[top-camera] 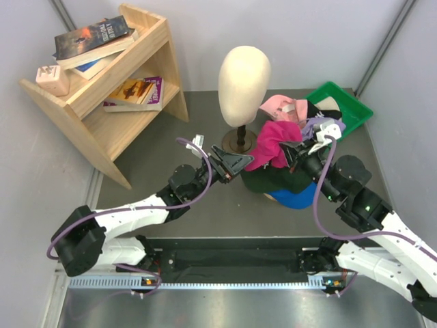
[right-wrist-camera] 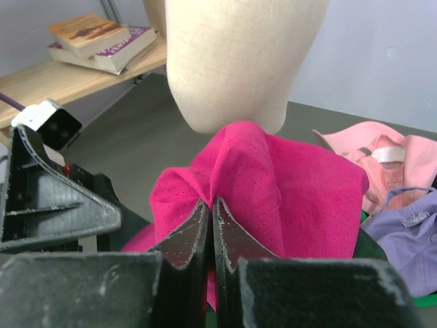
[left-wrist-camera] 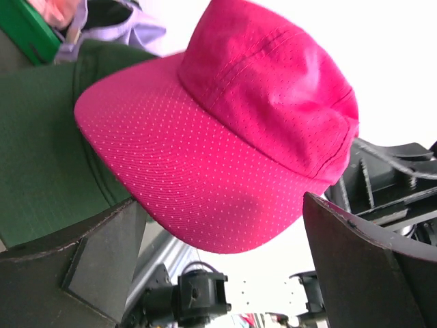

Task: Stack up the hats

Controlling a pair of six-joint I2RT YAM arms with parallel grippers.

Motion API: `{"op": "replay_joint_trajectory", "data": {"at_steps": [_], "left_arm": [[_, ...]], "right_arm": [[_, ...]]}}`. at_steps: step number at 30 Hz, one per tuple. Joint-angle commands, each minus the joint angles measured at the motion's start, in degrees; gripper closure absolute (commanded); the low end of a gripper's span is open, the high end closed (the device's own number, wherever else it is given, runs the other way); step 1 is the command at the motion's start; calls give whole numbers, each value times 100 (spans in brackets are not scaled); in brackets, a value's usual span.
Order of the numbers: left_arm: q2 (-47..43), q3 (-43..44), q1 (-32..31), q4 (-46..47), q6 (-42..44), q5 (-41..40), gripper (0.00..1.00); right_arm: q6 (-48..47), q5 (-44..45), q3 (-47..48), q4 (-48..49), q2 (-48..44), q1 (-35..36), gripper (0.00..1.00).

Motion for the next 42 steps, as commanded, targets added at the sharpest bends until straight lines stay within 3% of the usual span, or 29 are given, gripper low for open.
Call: {"op": "replay_joint_trajectory", "data": {"at_steps": [1,6,11,24,26,30,33,42], "left_arm": [[-149,98,-35,540,233,-380,2],[-79,107,-26,698,312,-504,11],[45,151,-26,813,338,-530,31],[484,54,-26,1480,171,-609,67],[545,28,-26,1638,119,-601,69],[642,19,-34,1849,83,-495,82],[730,19,-34,2060,127,-390,99],[1038,440,-61,2158,812,103,100]], "right_arm": [[73,11,-90,-87,-39,87,100],[38,-112,-170,-140,-83,95,100],[-50,-226,-213,-245,-101,104,100],[-68,-288,-372,-360,-250,104,100],[-59,-253,-416,-368,-268,95,100],[-59,-139,-451,-333,-347,95,100],[-94,37,-460,-289,-408,95,100],[-340,1714,111,-684,-592,95,100]]}}
